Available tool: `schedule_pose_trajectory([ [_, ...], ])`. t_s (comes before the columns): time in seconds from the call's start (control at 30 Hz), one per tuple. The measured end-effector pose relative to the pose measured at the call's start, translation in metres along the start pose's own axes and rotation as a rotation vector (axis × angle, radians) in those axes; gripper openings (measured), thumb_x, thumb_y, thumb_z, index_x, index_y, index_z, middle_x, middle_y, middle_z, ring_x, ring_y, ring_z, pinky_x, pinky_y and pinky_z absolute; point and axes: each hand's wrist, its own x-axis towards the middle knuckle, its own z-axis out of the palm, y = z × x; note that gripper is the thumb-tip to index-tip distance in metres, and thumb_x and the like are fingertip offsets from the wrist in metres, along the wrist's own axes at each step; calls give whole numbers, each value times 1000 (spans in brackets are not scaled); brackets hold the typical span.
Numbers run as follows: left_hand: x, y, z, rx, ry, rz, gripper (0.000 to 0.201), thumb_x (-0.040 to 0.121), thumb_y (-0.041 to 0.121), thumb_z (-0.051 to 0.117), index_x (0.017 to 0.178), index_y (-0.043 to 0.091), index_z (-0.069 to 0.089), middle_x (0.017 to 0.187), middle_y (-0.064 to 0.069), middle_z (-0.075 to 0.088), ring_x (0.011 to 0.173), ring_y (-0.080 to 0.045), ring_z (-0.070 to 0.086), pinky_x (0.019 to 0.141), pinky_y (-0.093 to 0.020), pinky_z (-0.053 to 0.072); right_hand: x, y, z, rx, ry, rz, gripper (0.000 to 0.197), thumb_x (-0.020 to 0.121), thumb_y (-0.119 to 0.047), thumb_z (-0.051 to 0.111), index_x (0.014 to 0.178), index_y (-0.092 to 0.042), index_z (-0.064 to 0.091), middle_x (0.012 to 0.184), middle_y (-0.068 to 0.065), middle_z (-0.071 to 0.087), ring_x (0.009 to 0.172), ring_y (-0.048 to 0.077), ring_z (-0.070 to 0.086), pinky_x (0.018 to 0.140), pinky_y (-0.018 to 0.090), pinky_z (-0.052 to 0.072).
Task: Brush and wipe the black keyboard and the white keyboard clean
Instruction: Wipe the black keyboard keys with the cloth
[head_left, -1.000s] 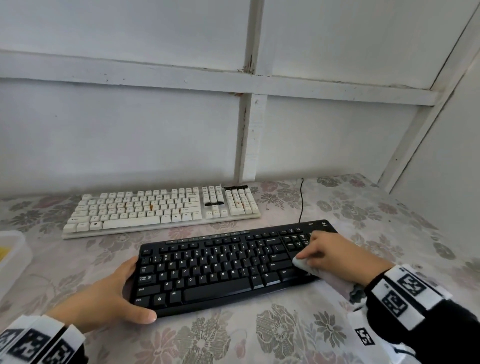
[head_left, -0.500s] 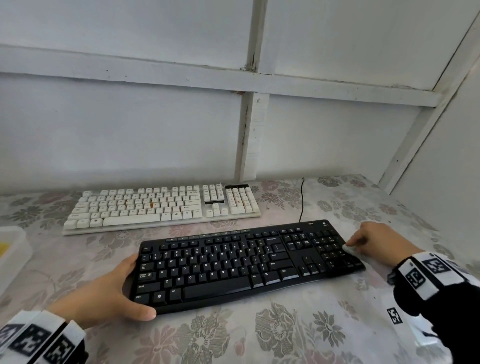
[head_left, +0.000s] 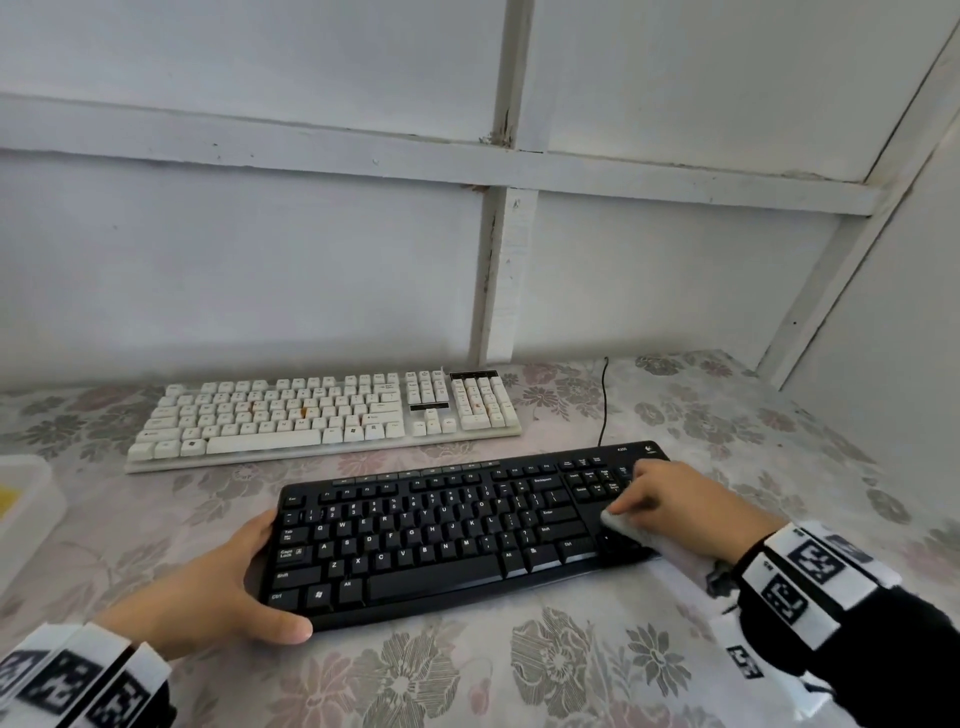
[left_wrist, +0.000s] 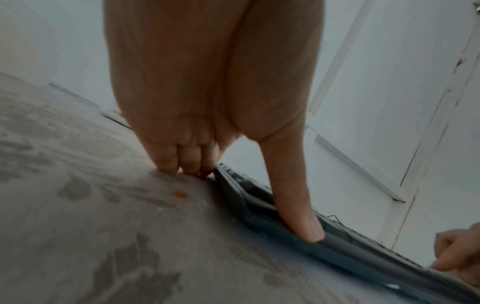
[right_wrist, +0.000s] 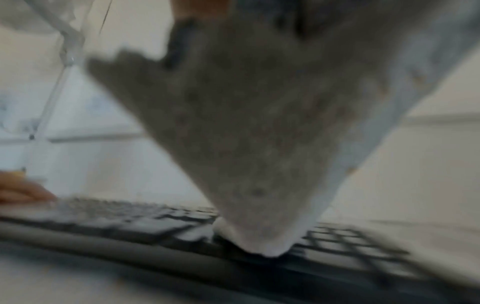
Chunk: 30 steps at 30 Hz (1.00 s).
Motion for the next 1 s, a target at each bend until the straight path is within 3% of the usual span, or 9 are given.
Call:
schedule_pose_trajectory([
  [0.13, 0, -2, -1, 41, 1, 6, 144, 20, 34, 97, 143, 31, 22, 128, 21, 47, 119, -7, 50, 107, -35, 36, -14, 41, -10, -68, 66, 165, 24, 88, -36, 60, 86, -19, 76, 79, -14, 48, 69, 0, 50, 57, 9, 35],
  [0.23, -1, 0, 0, 40, 3, 34, 144, 11, 41, 95, 137, 33, 26, 120, 24, 50, 111, 0, 50, 97, -27, 40, -13, 62, -10, -85, 87, 220, 15, 87, -29, 63, 92, -25, 76, 87, -10, 55, 78, 3, 53, 70, 14, 37],
  [0.4, -3, 3, 0, 145, 8, 16, 142, 19, 46, 94, 141, 34, 22, 121, 24, 51, 113, -6, 52, 105, -35, 39, -1, 53, -15, -54, 126, 298, 14, 86, -25, 65, 93, -22, 76, 98, -5, 72, 80, 7, 64, 84, 23, 50],
  [0.53, -2, 3, -1, 144, 17, -9, 125, 41, 28, 95, 142, 34, 20, 119, 25, 49, 111, -3, 52, 102, -28, 38, -4, -33, -20, 144, 24, 22, 22, 89, -31, 59, 108, -30, 69, 87, -25, 52, 76, -9, 46, 71, 5, 34],
  [0.63, -2, -2, -2, 147, -1, 0, 134, 25, 42, 96, 139, 36, 25, 127, 20, 51, 119, -9, 51, 109, -38, 37, -3, -114, -3, 188, -56, -257, 27, 90, -33, 57, 116, -34, 64, 91, -15, 49, 85, 0, 47, 78, 14, 34],
  [0.73, -4, 2, -2, 105, -17, 26, 124, 20, 34, 96, 123, 42, 29, 116, 27, 49, 105, 10, 51, 91, -11, 41, 5, -179, 20, 209, -76, -508, 30, 89, -22, 58, 119, -23, 65, 97, 2, 52, 87, 13, 46, 79, 23, 33],
  [0.83, -3, 8, -1, 141, -14, 23, 107, 50, 1, 90, 120, 39, 18, 108, 34, 37, 90, 24, 42, 70, 2, 37, 16, -222, 32, 147, -68, -633, 27, 83, -8, 60, 108, -7, 70, 92, 20, 55, 86, 25, 48, 72, 30, 33],
  [0.9, -1, 6, -5, 139, -33, 29, 105, 55, -8, 85, 124, 36, 18, 111, 32, 36, 93, 24, 46, 75, 1, 39, 23, -237, 35, 145, -67, -641, 25, 80, -5, 60, 102, -3, 71, 85, 17, 53, 86, 29, 50, 70, 34, 36],
  [1.0, -2, 5, -10, 213, -86, 25, 134, 38, 20, 93, 142, 32, 10, 120, 34, 35, 123, 4, 39, 99, -14, 36, 30, -249, 44, 115, -112, -615, 27, 85, -10, 58, 109, -9, 70, 80, 1, 42, 85, 28, 47, 58, 28, 30],
])
